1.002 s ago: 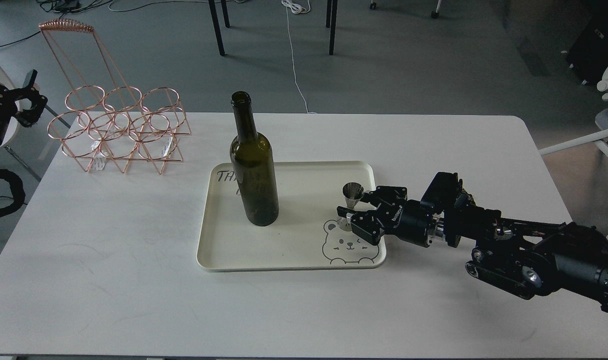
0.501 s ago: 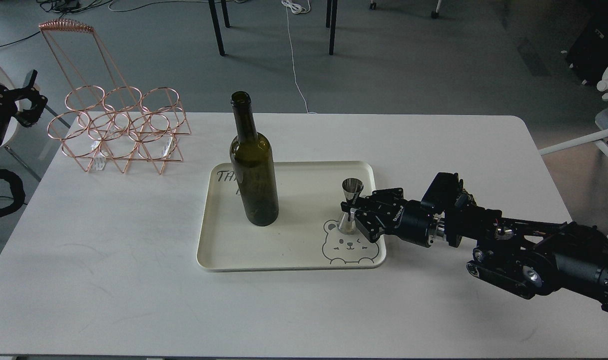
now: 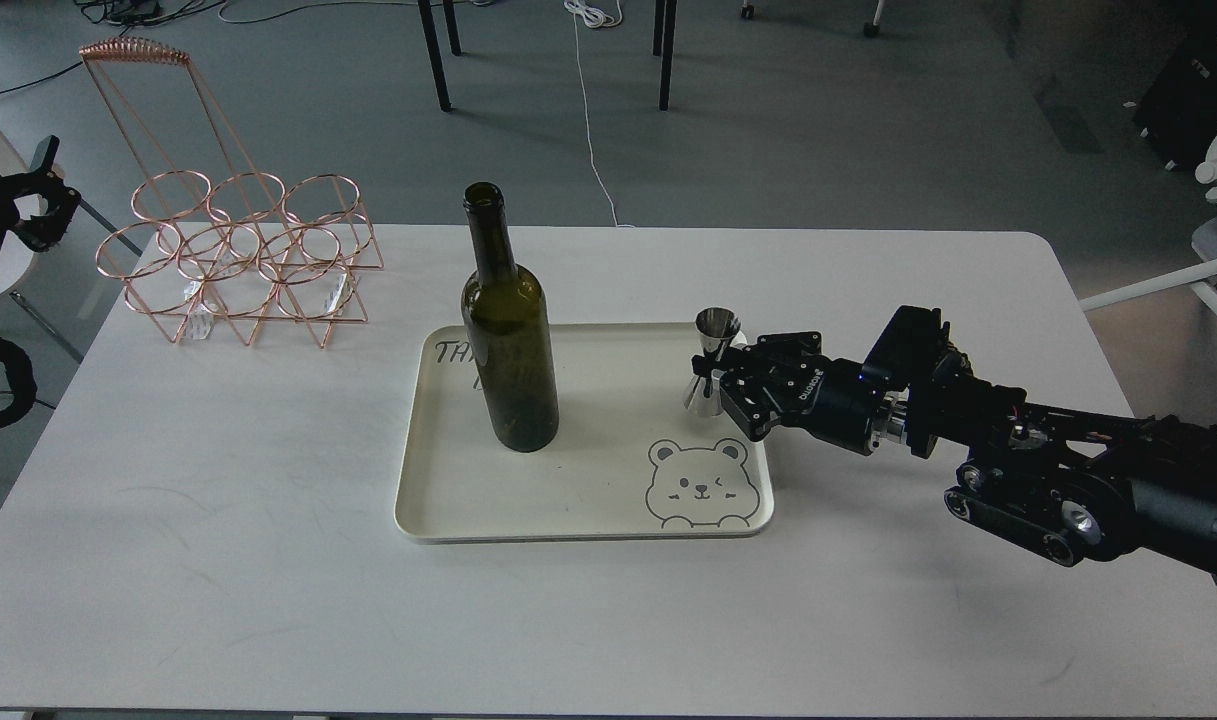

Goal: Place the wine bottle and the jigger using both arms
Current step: 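Carry the jigger off the tray and lower it onto the table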

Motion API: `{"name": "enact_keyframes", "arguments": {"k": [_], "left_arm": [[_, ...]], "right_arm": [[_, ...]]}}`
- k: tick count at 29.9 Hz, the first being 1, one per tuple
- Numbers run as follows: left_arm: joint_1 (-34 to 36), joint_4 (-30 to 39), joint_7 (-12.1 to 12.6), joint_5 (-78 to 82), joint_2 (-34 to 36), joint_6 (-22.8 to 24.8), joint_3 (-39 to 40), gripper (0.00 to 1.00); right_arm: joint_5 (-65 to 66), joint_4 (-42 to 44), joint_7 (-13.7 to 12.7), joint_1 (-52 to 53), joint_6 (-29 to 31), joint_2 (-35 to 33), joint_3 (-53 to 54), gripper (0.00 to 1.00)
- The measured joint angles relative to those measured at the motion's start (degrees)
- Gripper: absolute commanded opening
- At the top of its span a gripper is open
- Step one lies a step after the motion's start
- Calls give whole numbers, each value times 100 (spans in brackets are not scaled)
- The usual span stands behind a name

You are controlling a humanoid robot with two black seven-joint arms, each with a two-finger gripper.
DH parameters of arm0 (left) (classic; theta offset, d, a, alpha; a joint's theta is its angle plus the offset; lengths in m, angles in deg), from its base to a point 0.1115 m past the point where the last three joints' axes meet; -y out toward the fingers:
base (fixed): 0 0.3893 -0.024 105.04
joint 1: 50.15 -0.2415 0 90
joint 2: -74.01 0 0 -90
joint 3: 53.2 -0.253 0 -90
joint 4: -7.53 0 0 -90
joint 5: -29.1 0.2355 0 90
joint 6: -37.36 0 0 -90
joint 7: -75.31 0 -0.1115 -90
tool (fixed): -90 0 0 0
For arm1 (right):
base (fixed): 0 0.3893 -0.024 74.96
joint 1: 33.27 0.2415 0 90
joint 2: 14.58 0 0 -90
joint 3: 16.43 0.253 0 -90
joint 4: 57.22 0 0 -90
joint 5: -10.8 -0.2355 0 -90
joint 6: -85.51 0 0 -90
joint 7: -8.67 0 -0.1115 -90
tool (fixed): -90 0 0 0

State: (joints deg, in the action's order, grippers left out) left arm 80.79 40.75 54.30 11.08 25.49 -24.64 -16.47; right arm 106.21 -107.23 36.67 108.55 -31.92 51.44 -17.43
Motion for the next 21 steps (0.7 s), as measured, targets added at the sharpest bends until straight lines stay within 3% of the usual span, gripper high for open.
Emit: {"name": "enact_keyframes", "arguments": {"k": [13,21], "left_arm": [[21,10,8,0,57,0,2,99],[21,9,9,14,77,0,2,99]], "right_arm": [[-666,91,0,-650,-58,-992,1053,3],[-1428,758,-1,-1326,-58,-1271,1076,3]]}}
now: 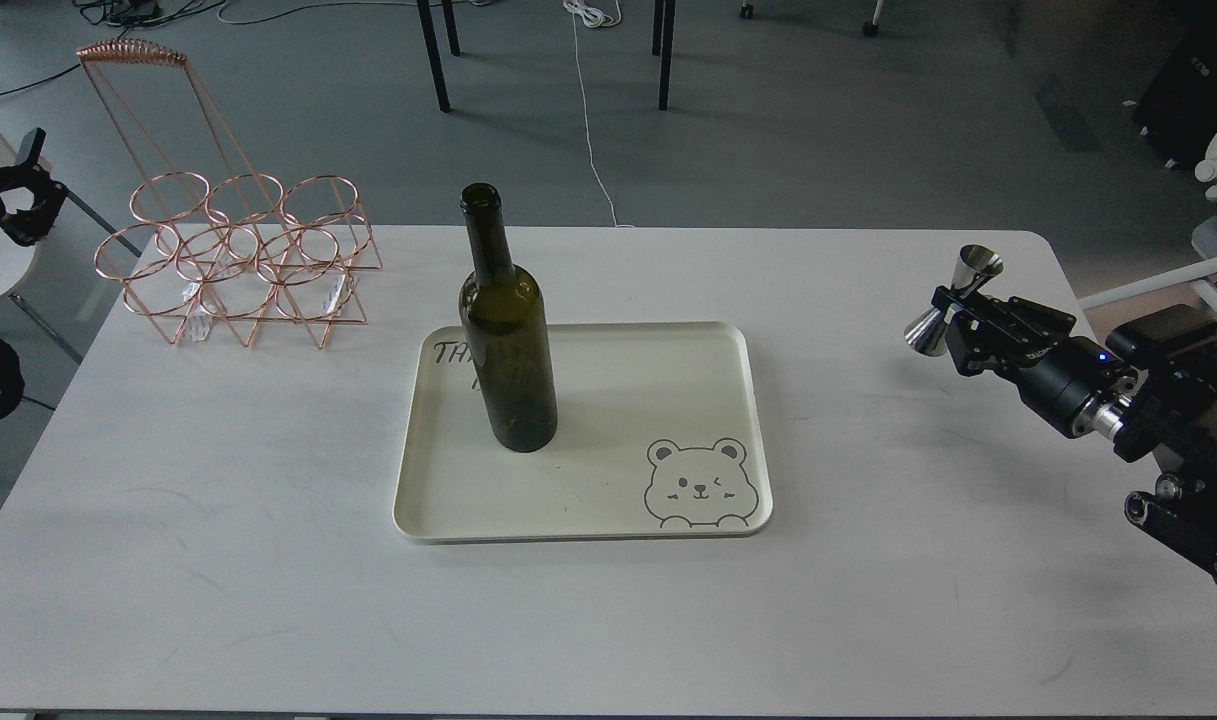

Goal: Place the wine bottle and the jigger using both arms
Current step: 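Carry the jigger off the tray and lower it onto the table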

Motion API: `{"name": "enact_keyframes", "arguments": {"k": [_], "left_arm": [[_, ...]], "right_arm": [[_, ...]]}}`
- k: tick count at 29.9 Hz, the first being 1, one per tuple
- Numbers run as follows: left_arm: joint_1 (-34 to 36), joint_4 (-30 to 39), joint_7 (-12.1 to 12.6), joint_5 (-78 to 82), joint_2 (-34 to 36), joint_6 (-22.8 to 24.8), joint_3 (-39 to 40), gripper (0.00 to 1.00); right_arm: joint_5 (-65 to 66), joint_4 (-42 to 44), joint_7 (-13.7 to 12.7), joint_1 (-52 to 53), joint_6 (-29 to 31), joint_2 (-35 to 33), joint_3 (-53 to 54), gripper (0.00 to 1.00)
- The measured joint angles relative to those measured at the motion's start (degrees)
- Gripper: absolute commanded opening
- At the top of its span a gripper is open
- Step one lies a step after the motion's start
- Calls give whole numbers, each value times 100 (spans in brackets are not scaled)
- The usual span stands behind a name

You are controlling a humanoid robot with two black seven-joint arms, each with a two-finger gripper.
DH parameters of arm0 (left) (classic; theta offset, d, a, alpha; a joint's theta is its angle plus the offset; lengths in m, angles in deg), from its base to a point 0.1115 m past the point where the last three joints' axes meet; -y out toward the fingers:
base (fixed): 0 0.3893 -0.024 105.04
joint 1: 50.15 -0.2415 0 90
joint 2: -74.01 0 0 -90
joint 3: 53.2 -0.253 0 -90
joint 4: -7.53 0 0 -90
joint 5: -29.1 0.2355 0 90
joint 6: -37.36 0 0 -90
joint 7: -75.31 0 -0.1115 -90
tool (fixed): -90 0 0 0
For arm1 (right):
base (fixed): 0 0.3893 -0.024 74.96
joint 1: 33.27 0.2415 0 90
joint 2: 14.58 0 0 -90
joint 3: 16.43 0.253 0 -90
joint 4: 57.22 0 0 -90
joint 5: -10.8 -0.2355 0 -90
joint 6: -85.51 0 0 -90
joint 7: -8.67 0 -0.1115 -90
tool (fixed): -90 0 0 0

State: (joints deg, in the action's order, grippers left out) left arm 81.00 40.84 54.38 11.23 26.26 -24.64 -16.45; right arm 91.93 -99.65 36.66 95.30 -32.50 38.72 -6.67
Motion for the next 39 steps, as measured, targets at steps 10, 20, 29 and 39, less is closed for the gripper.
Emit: {"name": "enact_keyframes", "arguments": {"k": [10,20,29,39], "left_arm": [[37,10,0,11,-5,0,-5,99],[51,8,0,12,11,0,-9,99],[51,8,0,12,5,0,-6,99],[51,8,0,12,4,0,-9,99]], "right_arm": [[-509,465,0,-357,0,45,-34,4],[-527,472,0,-445,1,57,-55,20],[-528,481,0,-472,1,57,-70,23],[-528,463,0,-490,1,66,-74,34]]}}
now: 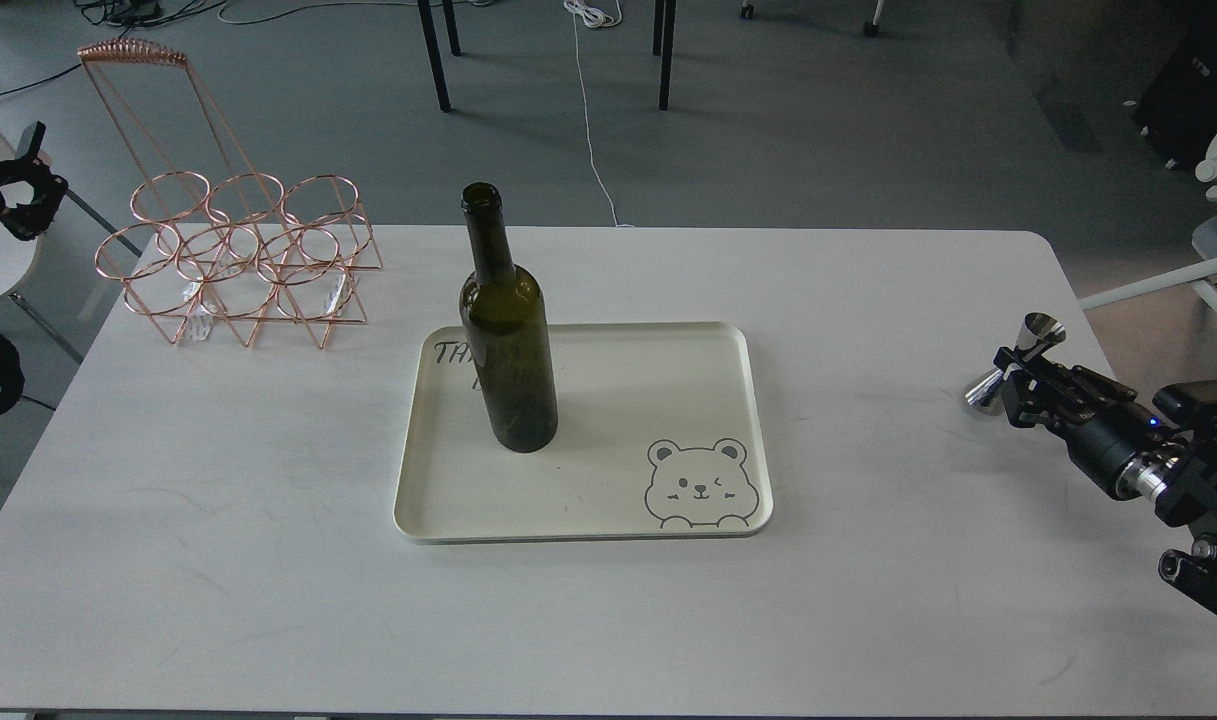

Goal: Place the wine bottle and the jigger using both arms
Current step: 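Carry the jigger off the tray and lower it onto the table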

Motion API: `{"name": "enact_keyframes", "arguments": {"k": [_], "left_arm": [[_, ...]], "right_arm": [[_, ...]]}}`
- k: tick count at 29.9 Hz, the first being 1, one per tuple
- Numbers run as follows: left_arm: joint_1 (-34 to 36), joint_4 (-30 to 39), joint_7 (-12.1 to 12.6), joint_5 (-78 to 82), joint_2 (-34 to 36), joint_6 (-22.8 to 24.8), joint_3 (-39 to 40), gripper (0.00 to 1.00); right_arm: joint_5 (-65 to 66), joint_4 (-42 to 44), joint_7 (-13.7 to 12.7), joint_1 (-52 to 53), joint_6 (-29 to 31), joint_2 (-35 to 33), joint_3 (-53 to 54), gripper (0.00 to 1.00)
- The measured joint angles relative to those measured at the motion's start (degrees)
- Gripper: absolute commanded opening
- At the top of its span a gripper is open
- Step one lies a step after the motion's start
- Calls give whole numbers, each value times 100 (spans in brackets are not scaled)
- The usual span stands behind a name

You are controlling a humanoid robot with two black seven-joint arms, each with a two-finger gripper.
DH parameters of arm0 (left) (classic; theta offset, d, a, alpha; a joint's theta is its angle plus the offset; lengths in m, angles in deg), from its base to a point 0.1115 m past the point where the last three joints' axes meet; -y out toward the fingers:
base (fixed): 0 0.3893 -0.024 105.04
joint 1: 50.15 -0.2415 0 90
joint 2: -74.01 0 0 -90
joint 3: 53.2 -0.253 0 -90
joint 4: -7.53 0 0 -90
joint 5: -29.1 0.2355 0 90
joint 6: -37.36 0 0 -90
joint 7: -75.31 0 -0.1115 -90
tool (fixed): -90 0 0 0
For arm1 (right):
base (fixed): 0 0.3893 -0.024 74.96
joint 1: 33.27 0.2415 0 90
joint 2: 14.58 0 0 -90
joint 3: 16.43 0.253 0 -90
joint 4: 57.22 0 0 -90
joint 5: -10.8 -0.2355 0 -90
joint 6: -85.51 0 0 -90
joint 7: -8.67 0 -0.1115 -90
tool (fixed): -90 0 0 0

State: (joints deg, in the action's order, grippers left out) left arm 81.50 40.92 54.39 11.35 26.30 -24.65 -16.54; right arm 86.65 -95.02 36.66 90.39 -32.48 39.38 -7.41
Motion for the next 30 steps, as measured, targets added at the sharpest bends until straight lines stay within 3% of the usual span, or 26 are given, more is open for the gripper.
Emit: {"name": "enact_keyframes", "arguments": {"k": [2,14,24,30], "left_arm": [[0,0,0,0,3,0,-1,99],[0,0,0,0,8,0,0,99],[1,0,0,-13,8,0,8,99],[1,0,-9,-18,16,0,8,99]], "right_arm": [[0,-11,0,0,0,0,-1,40],[4,-95,0,-77,0,0,-18,51],[12,-251,0,-103,0,-122,-208,74],[9,-510,0,-142,0,-414,-217,78]]}}
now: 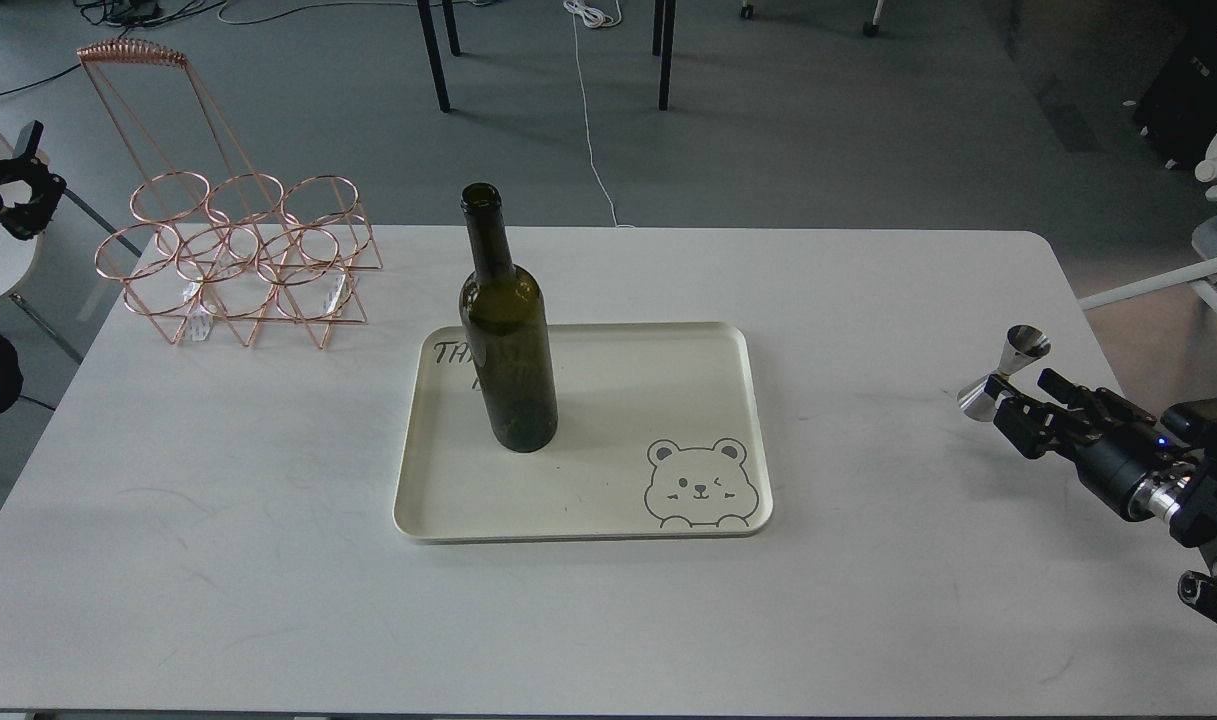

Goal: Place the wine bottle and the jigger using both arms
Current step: 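Carry the jigger off the tray and lower it onto the table, then open the right gripper and withdraw it from the jigger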

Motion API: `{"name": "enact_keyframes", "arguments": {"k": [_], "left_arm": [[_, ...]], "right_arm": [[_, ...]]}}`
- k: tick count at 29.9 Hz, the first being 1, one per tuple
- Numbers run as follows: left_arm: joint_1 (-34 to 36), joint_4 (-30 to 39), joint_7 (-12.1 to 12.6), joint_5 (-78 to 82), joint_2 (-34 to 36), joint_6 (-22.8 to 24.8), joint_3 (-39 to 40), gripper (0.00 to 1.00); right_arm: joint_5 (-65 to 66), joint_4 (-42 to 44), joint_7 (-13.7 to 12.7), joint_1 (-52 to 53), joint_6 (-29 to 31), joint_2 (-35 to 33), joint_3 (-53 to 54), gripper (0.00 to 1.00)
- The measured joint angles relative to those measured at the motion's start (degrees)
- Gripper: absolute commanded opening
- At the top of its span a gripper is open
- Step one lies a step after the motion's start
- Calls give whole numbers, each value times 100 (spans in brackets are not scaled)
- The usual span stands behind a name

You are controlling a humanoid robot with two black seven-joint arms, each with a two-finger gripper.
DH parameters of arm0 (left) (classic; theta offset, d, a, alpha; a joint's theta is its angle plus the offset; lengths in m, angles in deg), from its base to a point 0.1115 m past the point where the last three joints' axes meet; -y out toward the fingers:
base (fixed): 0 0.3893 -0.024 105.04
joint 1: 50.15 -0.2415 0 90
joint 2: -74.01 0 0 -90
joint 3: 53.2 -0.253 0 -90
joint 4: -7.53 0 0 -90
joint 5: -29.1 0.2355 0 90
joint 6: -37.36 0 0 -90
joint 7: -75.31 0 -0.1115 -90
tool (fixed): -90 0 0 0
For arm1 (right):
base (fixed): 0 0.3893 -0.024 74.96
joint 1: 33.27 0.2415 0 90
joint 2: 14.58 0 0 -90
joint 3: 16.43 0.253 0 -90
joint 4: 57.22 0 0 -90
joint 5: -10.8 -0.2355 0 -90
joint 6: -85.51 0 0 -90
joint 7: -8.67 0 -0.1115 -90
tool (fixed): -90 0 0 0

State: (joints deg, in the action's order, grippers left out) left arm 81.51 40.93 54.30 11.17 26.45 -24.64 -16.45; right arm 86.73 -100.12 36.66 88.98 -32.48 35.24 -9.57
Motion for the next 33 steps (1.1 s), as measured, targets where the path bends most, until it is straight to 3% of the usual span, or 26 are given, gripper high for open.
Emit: {"name": "enact_keyframes", "arguments": {"k": [17,25,29,33], "left_arm": [[-14,-1,-1,0,112,0,-11,99],[95,-3,51,15,264,0,-10,99],[175,61,82,31,410,0,-63,99],[188,683,96,122,785,0,-115,99]], "right_arm": [[-210,-1579,0,733,0,-1561,84,84],[-1495,-1521,0,2195,25,-1339,103,85],[-2420,-1241,0,2596,611,-812,149,86],[-3285,-865,0,2686,1268,-354,565,87]]}}
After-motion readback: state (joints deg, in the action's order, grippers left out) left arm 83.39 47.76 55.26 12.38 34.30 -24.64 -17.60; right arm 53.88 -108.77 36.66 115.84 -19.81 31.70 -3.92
